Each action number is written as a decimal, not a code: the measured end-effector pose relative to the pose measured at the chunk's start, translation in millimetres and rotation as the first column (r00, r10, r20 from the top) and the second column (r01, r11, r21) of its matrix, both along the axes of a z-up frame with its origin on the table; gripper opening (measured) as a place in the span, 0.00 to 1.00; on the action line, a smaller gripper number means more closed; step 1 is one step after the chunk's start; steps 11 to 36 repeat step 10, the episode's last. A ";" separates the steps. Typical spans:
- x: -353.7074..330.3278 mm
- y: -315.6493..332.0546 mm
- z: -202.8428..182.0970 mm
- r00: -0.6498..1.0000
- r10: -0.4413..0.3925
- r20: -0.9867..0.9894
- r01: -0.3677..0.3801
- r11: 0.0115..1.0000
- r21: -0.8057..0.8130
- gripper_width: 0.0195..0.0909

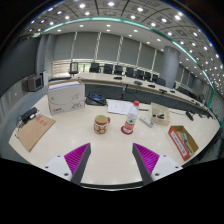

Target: Pour water

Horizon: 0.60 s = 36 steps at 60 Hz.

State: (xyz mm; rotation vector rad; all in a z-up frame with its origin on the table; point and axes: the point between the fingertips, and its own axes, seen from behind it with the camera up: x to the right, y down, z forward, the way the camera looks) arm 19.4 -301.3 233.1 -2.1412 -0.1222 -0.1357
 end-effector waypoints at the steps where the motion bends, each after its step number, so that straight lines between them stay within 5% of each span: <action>1: 1.0 -1.6 0.8 1.000 0.000 0.011 0.000 1.000 0.003 0.93; 36: -0.1 -11.3 4.8 1.000 -0.004 0.019 0.004 1.000 0.009 0.93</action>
